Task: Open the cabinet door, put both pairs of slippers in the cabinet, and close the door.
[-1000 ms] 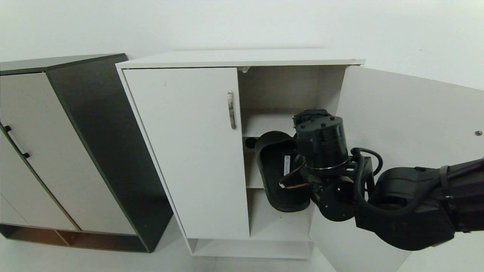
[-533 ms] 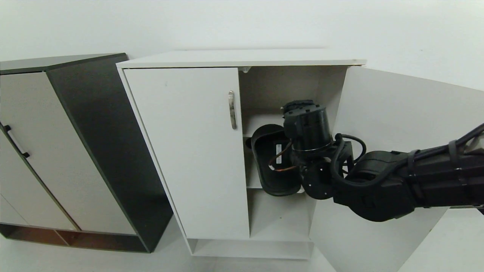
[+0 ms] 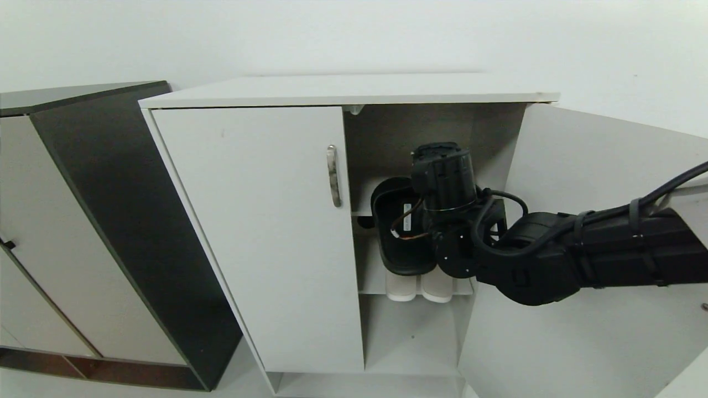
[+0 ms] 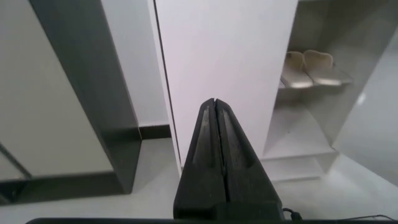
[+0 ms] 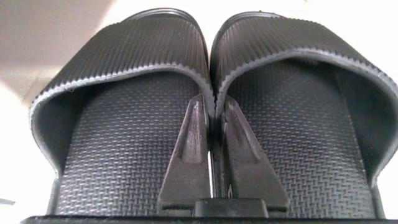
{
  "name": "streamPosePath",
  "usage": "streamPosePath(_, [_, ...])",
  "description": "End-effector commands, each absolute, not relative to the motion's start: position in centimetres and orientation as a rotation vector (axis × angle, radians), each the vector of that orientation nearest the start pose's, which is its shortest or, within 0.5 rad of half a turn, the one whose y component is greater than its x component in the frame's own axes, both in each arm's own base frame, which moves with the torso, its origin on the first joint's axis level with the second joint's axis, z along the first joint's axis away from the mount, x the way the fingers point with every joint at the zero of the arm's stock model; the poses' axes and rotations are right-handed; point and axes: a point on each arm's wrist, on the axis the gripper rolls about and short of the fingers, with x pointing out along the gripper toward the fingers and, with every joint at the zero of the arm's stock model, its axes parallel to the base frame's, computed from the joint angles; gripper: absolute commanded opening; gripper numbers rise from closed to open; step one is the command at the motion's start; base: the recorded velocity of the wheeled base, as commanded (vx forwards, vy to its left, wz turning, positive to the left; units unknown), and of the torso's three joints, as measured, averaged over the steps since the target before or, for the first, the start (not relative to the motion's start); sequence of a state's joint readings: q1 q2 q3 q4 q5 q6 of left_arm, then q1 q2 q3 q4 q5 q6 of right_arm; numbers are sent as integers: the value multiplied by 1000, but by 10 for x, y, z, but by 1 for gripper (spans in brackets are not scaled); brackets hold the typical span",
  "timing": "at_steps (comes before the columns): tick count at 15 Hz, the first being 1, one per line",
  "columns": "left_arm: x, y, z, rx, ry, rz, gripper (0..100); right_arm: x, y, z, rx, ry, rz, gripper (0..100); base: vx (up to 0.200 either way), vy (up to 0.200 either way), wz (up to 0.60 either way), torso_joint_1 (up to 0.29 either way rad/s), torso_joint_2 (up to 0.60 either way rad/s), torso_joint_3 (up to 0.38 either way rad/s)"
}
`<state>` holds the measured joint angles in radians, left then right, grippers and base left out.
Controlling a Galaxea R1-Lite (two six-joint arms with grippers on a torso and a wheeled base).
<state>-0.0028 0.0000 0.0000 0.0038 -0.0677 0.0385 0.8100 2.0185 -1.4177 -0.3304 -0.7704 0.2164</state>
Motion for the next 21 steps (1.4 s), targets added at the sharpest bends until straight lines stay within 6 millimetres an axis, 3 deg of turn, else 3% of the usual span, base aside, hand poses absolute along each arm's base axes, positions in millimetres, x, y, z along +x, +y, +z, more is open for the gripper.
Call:
streamPosePath(1, [-23, -1, 75, 38, 3, -71, 0, 295, 286, 207, 22, 195, 14, 0, 200, 0, 0, -7, 2, 12])
streamPosePath(5, [-23, -1, 75, 38, 2, -71, 0, 295, 285, 206, 25, 194, 12, 0, 200, 0, 0, 7, 1, 6])
streamPosePath(9, [-23, -1, 75, 38, 2, -71, 0, 295, 289, 203, 38, 198, 13, 0, 0, 0, 0, 0, 0, 0])
streamPosePath(14, [-23, -1, 75, 38, 2, -71, 0, 322, 297, 194, 45, 193, -18, 0, 0, 0, 0, 0, 0, 0])
streamPosePath(21, [-23, -1, 75, 38, 5, -69, 0, 354, 295, 203, 71, 176, -69, 0, 0, 0, 0, 0, 0, 0])
